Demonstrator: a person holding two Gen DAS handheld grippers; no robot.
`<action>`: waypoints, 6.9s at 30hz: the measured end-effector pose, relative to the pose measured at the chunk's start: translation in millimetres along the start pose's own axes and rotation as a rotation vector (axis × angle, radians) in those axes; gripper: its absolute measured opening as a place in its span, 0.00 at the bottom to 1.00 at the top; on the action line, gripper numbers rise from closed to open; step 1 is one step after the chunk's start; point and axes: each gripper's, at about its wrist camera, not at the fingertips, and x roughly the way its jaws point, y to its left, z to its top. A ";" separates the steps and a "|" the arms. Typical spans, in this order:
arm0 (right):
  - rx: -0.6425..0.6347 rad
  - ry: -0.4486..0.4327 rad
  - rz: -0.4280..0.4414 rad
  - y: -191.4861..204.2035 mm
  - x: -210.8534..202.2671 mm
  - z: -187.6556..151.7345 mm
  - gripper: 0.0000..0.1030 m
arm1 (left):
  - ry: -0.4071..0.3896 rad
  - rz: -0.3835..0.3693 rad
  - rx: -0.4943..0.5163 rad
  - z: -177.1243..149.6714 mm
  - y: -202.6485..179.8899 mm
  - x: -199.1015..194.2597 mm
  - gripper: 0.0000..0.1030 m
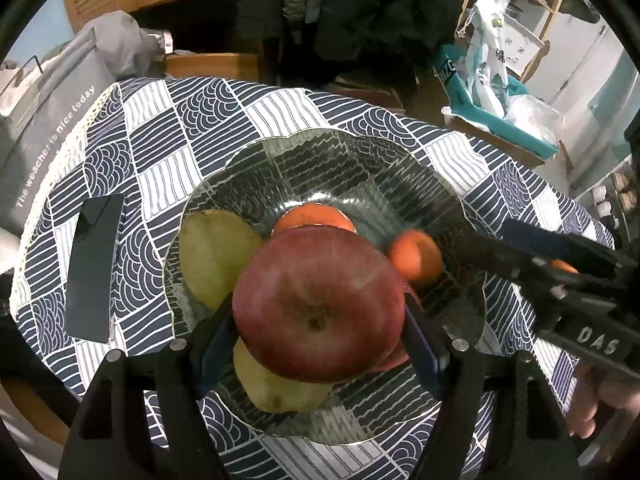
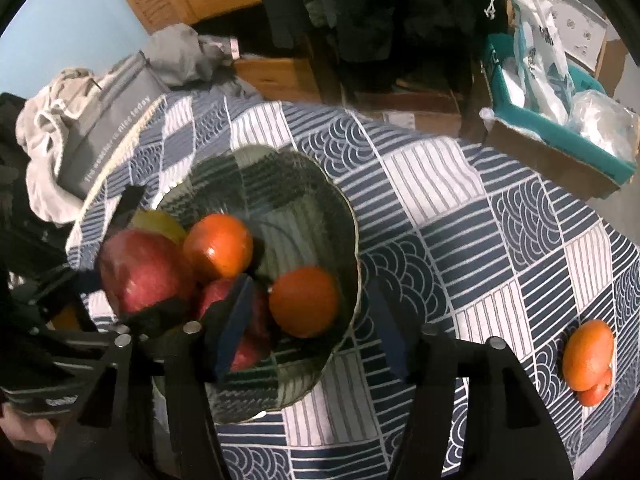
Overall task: Organize fruits
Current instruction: 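Lower the apple into the bowl and open the left gripper while the right releases the orange there, then withdraw both grippers from the bowl toward the last orange and tangerine, then grasp the large orange with the left gripper while the right gripper grasps the tangerine, then lift the large orange with the left gripper while the right gripper carries the tangerine toward the bowl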
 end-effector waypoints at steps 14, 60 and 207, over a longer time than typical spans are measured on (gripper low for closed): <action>0.018 -0.079 -0.052 -7.0 -40.0 1.3 0.60 | -0.116 -0.006 0.025 7.2 -12.6 -40.0 0.76; 0.057 -0.369 -0.323 -67.1 -228.0 -73.5 0.63 | -0.287 -0.154 0.269 -4.2 -152.0 -126.7 0.80; 0.277 -0.230 -0.402 -229.0 -193.2 -143.1 0.43 | -0.101 -0.218 0.482 -21.8 -313.1 -9.3 0.62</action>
